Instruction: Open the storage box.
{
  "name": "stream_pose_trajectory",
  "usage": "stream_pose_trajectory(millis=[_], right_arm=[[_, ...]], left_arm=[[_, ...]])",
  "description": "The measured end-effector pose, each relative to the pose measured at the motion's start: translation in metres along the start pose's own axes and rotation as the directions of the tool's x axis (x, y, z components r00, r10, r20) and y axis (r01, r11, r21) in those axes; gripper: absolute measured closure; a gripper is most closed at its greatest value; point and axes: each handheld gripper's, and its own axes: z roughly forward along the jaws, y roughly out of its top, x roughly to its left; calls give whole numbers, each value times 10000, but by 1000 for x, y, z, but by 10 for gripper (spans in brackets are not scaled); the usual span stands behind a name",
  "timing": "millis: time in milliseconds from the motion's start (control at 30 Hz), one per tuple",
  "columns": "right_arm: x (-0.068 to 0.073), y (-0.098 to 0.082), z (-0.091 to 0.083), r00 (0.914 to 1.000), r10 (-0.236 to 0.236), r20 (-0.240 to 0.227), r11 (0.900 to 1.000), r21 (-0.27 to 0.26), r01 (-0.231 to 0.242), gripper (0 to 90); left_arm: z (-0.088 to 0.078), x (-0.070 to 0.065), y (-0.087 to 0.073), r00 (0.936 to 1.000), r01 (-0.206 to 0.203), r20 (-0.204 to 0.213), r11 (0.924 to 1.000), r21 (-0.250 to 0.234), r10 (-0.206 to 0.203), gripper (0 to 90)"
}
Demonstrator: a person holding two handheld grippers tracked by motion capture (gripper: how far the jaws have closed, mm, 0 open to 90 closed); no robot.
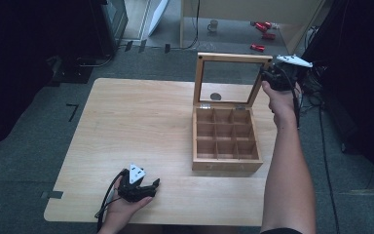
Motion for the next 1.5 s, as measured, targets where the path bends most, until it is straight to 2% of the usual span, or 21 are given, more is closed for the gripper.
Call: stream_pose_trajectory(millis=[300, 533, 900, 1067, 1167, 1267, 1367, 1500], right_arm=[[-3, 2, 17, 9999, 149, -29, 9997, -180, -149, 683], [-3, 8, 33, 9998, 122, 142, 9999, 17, -122, 683], [-5, 10, 56, 9991, 373, 216, 9993, 61, -374, 684], [-5, 11, 56, 9986, 511, 151, 9986, 110, -513, 664], [-6, 10, 54, 9978, 581, 319, 9978, 307, -590, 561], [-9, 9, 48, 9953, 873, 428, 9957, 266, -885, 506], [-12, 6, 41, 9945, 974, 396, 9947, 281, -985, 451], [-14, 0, 28, 9959, 895, 110, 9956, 278, -898, 390]], left_arm=[[0, -1, 0, 10000, -63, -56, 10000, 22, 63, 266], [0, -1, 0, 9999, -101, -68, 9999, 33, 101, 266], [1, -2, 0, 9997, -179, -156, 9998, 54, 180, 266], [0, -2, 0, 9997, -189, -136, 9998, 53, 190, 266], [0, -2, 0, 9998, -172, -129, 9998, 50, 173, 266], [0, -2, 0, 9997, -184, -140, 9998, 46, 184, 266], [1, -3, 0, 9997, -196, -154, 9998, 62, 197, 266], [0, -3, 0, 9995, -252, -186, 9996, 89, 253, 266]])
